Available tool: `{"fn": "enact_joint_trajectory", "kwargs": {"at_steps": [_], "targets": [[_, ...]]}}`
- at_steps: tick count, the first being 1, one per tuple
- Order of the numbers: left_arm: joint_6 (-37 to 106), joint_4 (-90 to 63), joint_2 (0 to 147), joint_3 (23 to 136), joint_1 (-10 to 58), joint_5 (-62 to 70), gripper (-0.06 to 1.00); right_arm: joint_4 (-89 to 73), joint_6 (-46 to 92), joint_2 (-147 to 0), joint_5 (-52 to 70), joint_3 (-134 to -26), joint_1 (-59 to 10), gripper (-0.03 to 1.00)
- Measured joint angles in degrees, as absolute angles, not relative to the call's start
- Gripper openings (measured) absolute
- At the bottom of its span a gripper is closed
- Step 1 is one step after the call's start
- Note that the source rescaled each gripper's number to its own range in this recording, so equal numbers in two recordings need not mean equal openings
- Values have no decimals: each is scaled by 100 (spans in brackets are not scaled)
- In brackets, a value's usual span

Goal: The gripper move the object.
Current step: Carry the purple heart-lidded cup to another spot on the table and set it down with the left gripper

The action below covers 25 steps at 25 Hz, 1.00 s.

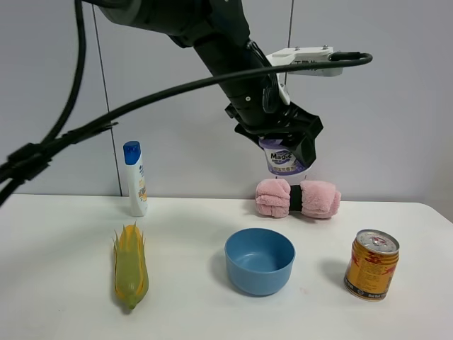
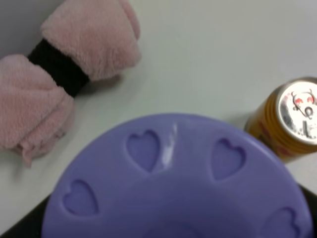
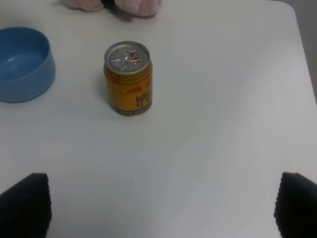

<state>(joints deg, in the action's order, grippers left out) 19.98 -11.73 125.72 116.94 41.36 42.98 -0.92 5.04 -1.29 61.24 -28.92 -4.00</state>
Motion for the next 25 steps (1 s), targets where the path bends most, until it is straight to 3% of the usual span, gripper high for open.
{"fn": "enact_joint_trajectory", "kwargs": {"at_steps": [10,25], "targets": [[2170,-1197,14399,13981,4136,4787,1,-92,504,-129,6124,-2892,-400,100],[2790,-1184,15417,14168,4136,4340,1,-92,504,-129,6124,-2892,-400,100]]}}
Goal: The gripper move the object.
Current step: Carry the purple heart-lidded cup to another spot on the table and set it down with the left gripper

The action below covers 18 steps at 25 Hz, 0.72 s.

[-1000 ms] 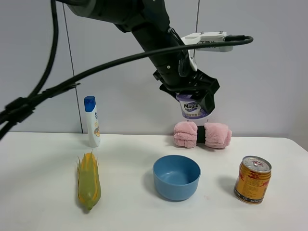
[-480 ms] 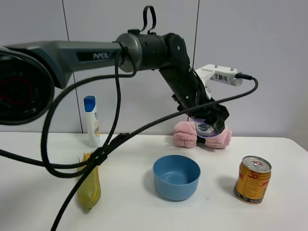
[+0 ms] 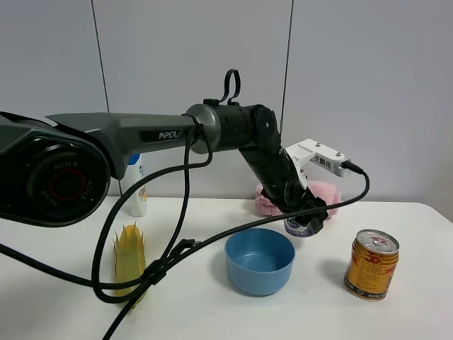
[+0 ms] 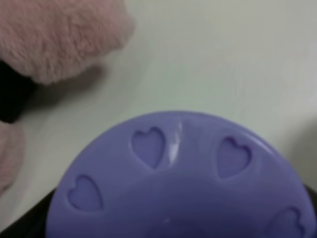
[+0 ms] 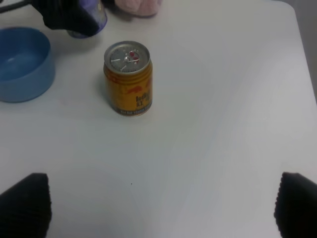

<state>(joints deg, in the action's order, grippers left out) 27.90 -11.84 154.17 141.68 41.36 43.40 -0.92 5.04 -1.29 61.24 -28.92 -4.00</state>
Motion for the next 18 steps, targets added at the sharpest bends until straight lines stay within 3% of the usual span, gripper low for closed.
{"fn": "enact_joint_trajectory", "kwargs": {"at_steps": [18], "targets": [[2942,-1019,15791,14175,4136,3840,1,-92,504,-129,6124,-2892,-400,100]]}}
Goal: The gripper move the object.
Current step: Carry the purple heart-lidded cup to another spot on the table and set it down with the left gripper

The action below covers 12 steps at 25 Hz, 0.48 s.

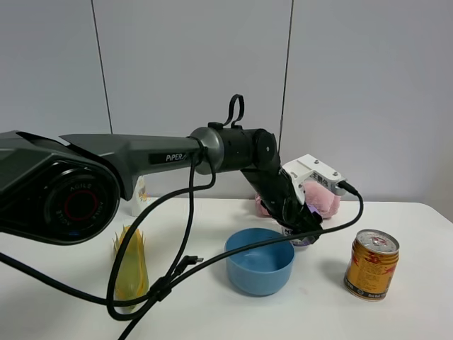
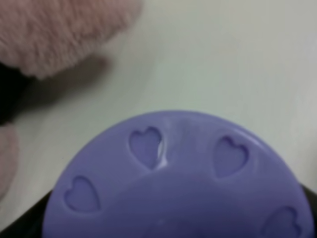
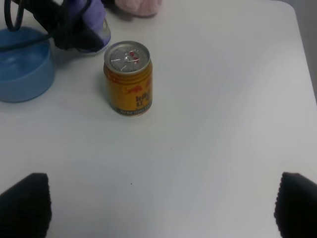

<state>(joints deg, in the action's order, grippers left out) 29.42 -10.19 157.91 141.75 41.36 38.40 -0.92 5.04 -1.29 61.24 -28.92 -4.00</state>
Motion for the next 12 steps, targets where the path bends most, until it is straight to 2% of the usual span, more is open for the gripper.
{"fn": "enact_joint_trajectory", "kwargs": {"at_steps": [12], "targets": [[2942,-1038,15835,14175,4136,3889,1,-92,504,-129,6124,-2892,-400,100]]}}
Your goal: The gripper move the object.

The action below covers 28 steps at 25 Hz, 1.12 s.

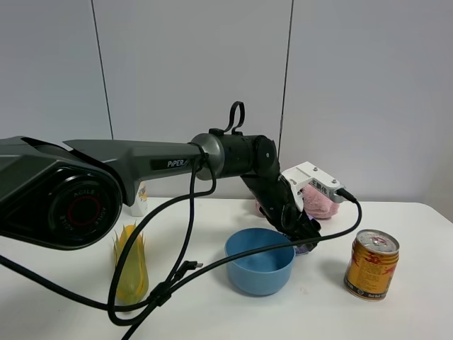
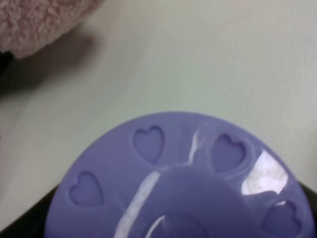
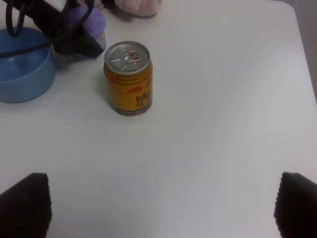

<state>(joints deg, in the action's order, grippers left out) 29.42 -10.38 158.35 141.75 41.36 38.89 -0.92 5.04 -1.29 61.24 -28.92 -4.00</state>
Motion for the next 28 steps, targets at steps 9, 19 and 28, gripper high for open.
{"fn": "enact_joint_trajectory", "kwargs": {"at_steps": [9,19,28], "targets": [[2572,-1195,15835,14175,4136,3643,96,-92,504,-129,6124,-2892,-400,100],[2526,-1194,15448,14175,4136,3940,99,-92,504,-129,6124,-2892,-400,100],[2379,-1195,14158,14175,4136,4566,99,-92,504,-129,6124,-2892,-400,100]]}}
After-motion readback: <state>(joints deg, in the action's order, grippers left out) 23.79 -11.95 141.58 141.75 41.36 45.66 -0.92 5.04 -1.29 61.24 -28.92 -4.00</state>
